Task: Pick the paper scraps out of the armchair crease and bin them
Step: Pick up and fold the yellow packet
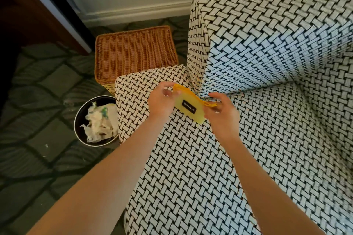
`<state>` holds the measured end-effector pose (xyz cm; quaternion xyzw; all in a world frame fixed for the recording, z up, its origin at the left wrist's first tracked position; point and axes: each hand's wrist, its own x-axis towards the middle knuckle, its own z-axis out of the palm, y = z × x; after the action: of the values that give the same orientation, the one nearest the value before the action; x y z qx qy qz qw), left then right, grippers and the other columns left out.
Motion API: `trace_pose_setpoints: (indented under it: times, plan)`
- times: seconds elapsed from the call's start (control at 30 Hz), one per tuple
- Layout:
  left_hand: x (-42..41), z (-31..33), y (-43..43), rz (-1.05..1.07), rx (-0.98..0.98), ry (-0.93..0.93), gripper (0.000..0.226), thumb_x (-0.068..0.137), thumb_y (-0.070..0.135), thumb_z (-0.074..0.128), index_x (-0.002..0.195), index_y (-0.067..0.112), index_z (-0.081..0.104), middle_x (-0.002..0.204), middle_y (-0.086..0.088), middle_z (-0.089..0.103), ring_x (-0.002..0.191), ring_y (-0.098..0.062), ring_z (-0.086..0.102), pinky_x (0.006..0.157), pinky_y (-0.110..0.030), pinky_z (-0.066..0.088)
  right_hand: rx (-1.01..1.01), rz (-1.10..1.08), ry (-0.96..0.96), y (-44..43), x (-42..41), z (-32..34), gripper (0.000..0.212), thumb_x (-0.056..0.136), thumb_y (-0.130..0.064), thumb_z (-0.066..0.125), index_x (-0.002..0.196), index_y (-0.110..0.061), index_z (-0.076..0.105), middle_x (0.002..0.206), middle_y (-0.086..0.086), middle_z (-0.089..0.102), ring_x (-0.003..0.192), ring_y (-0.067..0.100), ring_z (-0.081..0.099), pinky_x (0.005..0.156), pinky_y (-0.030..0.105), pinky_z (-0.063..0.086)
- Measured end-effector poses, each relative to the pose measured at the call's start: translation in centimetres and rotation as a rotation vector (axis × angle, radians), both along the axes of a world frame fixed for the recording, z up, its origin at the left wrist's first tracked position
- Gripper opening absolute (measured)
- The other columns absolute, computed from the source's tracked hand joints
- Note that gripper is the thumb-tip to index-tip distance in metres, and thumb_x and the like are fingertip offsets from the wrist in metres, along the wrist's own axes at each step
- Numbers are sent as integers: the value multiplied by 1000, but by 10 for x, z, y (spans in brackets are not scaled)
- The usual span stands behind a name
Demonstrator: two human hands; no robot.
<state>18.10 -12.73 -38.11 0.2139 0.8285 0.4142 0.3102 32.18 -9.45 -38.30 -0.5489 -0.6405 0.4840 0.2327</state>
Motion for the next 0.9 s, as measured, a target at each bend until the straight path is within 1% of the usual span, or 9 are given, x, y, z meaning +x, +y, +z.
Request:
trace_pose_setpoints:
  times: [0.07, 0.13, 0.27, 0.37, 0.43, 0.57, 0.63, 0.73, 0.9]
  plan:
    - [9, 7, -3, -41, 95, 45, 32, 80, 27, 70, 109, 22, 58, 76, 12, 53, 72, 0, 49, 58, -6, 37, 41, 14, -14, -1, -4, 5, 44, 83, -11, 66, 123, -19, 48, 76, -1, 67, 50, 9, 57, 50, 20, 48]
    - [14, 17, -6, -244, 209, 106, 34, 78, 30, 71, 109, 21, 61, 78, 12, 55, 72, 1, 50, 65, -7, 41, 105, 69, -13, -2, -10, 10, 57, 81, -11, 68, 131, -18, 40, 69, -1, 66, 45, 3, 53, 46, 10, 42]
    - [9, 30, 6, -626, 107, 205, 34, 73, 40, 72, 101, 21, 72, 89, 6, 63, 83, -7, 55, 75, -24, 45, 68, 101, 58, 4, -20, 16, 74, 80, 5, 63, 141, -14, 26, 61, -6, 59, 46, -5, 54, 48, 7, 44]
    - [0, 33, 16, -630, 56, 293, 29, 73, 41, 73, 92, 19, 75, 82, 10, 60, 71, 3, 49, 64, -8, 35, -11, 73, 85, 5, -25, 20, 75, 81, -1, 65, 140, -20, 24, 71, -1, 64, 46, -4, 53, 48, 5, 42]
    - [-2, 35, 19, -654, 68, 317, 23, 78, 33, 71, 92, 16, 74, 81, 10, 61, 69, 4, 49, 63, -5, 35, 14, 55, 84, 7, -27, 20, 67, 80, -6, 66, 135, -20, 31, 71, -6, 64, 53, 0, 54, 51, 5, 43]
    - [-11, 37, 22, -589, 117, 276, 16, 87, 17, 62, 95, 8, 73, 76, 9, 62, 53, 17, 50, 53, 0, 35, 28, 86, -30, 20, -30, 19, 20, 82, -20, 67, 100, -19, 58, 73, -13, 60, 71, 1, 58, 66, 8, 45]
    - [-16, 36, 25, -543, 117, 287, 16, 86, 17, 63, 94, 7, 74, 77, 9, 62, 51, 14, 50, 53, 1, 35, 45, 95, -60, 24, -31, 18, 7, 82, -20, 66, 86, -14, 66, 71, -10, 60, 70, 6, 58, 65, 9, 44]
    - [-27, 32, 29, -441, 104, 285, 17, 85, 20, 65, 93, 8, 74, 80, 6, 66, 60, 7, 50, 58, -1, 37, 83, 84, -71, 25, -36, 20, 6, 82, -20, 65, 77, -16, 65, 65, -12, 59, 63, 5, 56, 61, 12, 44]
    - [-58, 20, 27, -243, -18, 284, 21, 89, 21, 59, 100, 9, 72, 75, 1, 64, 49, -3, 36, 42, -7, 33, -1, 86, -6, 27, -38, 19, 17, 82, -14, 64, 71, -25, 57, 72, -10, 61, 68, 8, 59, 62, 17, 49]
